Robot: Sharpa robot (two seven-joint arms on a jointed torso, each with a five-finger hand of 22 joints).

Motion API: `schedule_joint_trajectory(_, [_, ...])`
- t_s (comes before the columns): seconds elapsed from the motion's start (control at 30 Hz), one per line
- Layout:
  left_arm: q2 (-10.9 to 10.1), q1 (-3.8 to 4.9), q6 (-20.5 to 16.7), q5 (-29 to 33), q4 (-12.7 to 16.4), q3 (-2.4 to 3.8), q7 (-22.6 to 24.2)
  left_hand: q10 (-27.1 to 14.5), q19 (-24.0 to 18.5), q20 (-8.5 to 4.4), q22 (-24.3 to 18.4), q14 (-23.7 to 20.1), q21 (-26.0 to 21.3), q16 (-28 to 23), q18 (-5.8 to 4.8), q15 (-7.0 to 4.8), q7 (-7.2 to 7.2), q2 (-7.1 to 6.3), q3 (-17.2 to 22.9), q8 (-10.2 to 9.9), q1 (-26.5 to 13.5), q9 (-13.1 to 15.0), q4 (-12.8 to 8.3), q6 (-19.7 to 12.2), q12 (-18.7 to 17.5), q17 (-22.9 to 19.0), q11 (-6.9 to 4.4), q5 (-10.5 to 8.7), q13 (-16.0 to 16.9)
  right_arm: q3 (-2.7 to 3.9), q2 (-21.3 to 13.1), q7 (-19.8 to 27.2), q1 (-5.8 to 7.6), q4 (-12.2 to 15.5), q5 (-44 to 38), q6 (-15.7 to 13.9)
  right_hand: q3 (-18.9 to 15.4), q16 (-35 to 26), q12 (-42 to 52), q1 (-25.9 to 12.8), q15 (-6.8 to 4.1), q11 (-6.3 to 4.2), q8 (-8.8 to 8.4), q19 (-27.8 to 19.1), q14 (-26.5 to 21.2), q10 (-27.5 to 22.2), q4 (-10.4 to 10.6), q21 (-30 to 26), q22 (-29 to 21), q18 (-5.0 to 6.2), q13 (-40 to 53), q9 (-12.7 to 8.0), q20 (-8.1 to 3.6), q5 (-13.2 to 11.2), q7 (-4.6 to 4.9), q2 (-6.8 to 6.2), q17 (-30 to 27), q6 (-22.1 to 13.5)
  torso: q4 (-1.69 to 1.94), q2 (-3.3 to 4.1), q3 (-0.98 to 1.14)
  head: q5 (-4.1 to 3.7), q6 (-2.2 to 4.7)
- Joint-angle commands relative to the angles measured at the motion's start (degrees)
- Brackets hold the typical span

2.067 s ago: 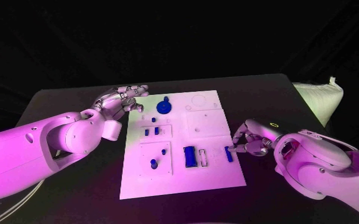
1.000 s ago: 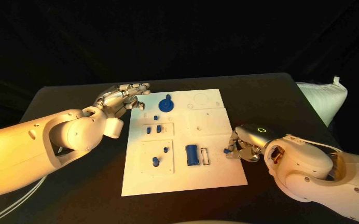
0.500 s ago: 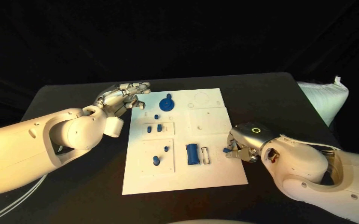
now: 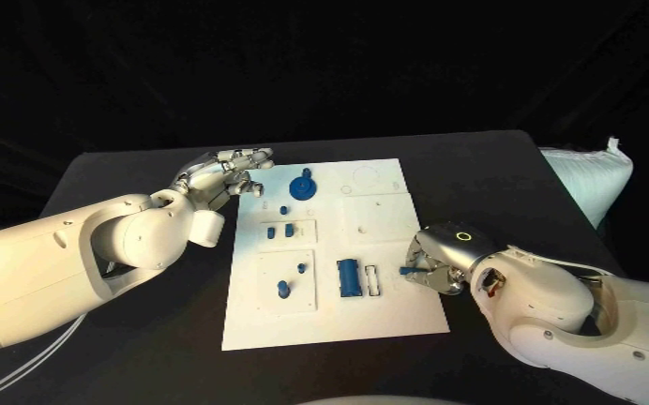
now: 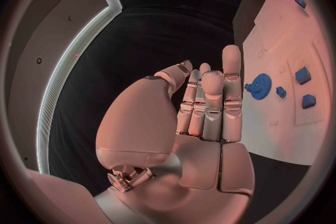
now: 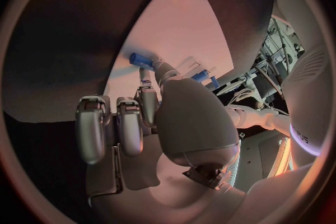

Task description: Assemble the parts on the task board

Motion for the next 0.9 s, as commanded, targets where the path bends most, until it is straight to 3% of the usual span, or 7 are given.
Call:
schedule_joint_trajectory(0.03, [0.04, 0.01, 0.92, -0.22, 0.19, 0.01, 0.19, -0.35, 0.21, 0.15, -0.05, -0.47, -0.28, -0.07, 0.63, 0.0, 0.09, 0.32, -0.14, 0.39, -0.23, -0.05, -0.24, -0.45, 0.2, -0.05, 0.0, 0.17, 0.06, -0.41, 0.05, -0.95, -0.52, 0.25, 9.85, -4.99, 1.47, 0.22, -0.14, 2.94, 0.03, -0.38, 0.36, 4.03, 5.97, 0.85, -0.05, -0.18, 11.06, -0.95, -7.74, 0.3, -0.09, 0.59, 0.25, 2.38, 15.07, 0.14, 0.05, -0.04, -0.04, 0.07, -0.03])
schedule_joint_trajectory(0.2, [0.03, 0.01, 0.9, -0.23, 0.27, 0.01, 0.21, -0.35, 0.21, 0.15, -0.05, -0.47, -0.28, -0.07, 0.63, 0.0, 0.09, 0.32, -0.14, 0.39, -0.23, -0.05, -0.24, -0.45, 0.2, -0.05, 0.0, 0.17, 0.06, -0.26, 0.05, -1.19, -0.35, 1.26, 16.18, -11.07, 3.39, 0.16, -0.09, 1.04, 0.01, -0.39, 0.24, 3.98, 5.95, 0.98, 0.16, -0.31, 10.93, -0.91, -7.64, 0.2, -0.08, 1.15, 0.22, 0.89, 14.99, 0.34, -0.02, 0.04, -0.02, 0.23, -0.12])
schedule_joint_trajectory(0.33, [0.0, 0.01, 0.9, -0.23, 0.35, 0.01, 0.24, -0.35, 0.21, 0.15, -0.05, -0.47, -0.28, -0.07, 0.63, 0.0, 0.09, 0.32, -0.14, 0.39, -0.23, -0.05, -0.24, -0.45, 0.2, -0.05, 0.0, 0.17, 0.06, -0.18, 0.07, -1.37, -0.31, 1.66, 20.4, -13.84, 3.88, 0.18, 0.27, -0.25, 0.05, -0.35, 0.16, 3.99, 5.96, 1.12, 0.41, -0.31, 10.93, -0.91, -7.41, 0.11, -0.07, 1.3, 0.26, -0.21, 15.02, 0.4, -0.01, 0.07, 0.0, 0.34, -0.26])
schedule_joint_trajectory(0.53, [0.0, 0.01, 0.94, -0.23, 0.52, 0.01, 0.32, -0.42, 0.21, 0.16, -0.07, -0.48, -0.31, -0.04, 0.63, 0.01, 0.11, 0.42, -0.12, 0.42, -0.25, -0.05, -0.23, -0.47, 0.28, -0.07, 0.02, 0.17, 0.06, -0.14, 0.41, -1.75, -0.29, 1.73, 25.45, -13.51, 4.06, 0.23, 0.51, -2.49, 0.04, -0.37, 0.15, 4.02, 5.98, 1.31, 1.05, -0.28, 10.97, -0.91, -7.21, 0.02, -0.06, 2.56, 0.21, -1.39, 15.1, 0.74, 0.02, 0.0, -0.11, 0.39, -0.45])
schedule_joint_trajectory(0.7, [0.0, 0.01, 1.04, -0.23, 0.66, 0.01, 0.36, -0.42, 0.21, 0.16, -0.07, -0.48, -0.31, -0.04, 0.63, 0.01, 0.11, 0.42, -0.12, 0.42, -0.25, -0.05, -0.23, -0.47, 0.28, -0.07, 0.02, 0.17, 0.06, -0.13, 1.18, -1.97, -0.3, 1.71, 28.36, -13.28, 3.7, 0.23, 1.36, -4.95, -0.05, -0.49, 0.27, 4.14, 5.98, 1.64, 2.02, -0.1, 11.18, -0.97, -6.71, -0.01, -0.13, 5.98, 0.05, -2.18, 15.1, 1.29, -0.08, -0.02, -0.04, 0.49, -0.45])
schedule_joint_trajectory(0.9, [0.02, 0.01, 1.18, -0.23, 0.8, 0.01, 0.46, -0.49, 0.22, 0.17, -0.11, -0.52, -0.35, -0.02, 0.63, 0.02, 0.06, 0.7, -0.08, 0.58, -0.35, 0.0, -0.13, -0.29, 0.46, -0.17, 0.0, 0.18, 0.07, -0.13, 2.49, -2.34, -0.3, 1.33, 30.31, -11.78, 2.95, 0.23, 2.51, -7.26, -0.3, -0.81, 0.75, 4.25, 5.98, 2.07, 2.88, 0.06, 11.36, -1.02, -6.04, 0.17, -0.32, 9.03, -0.38, -2.62, 15.1, 2.4, -0.03, -0.02, -0.1, 0.36, -0.48])
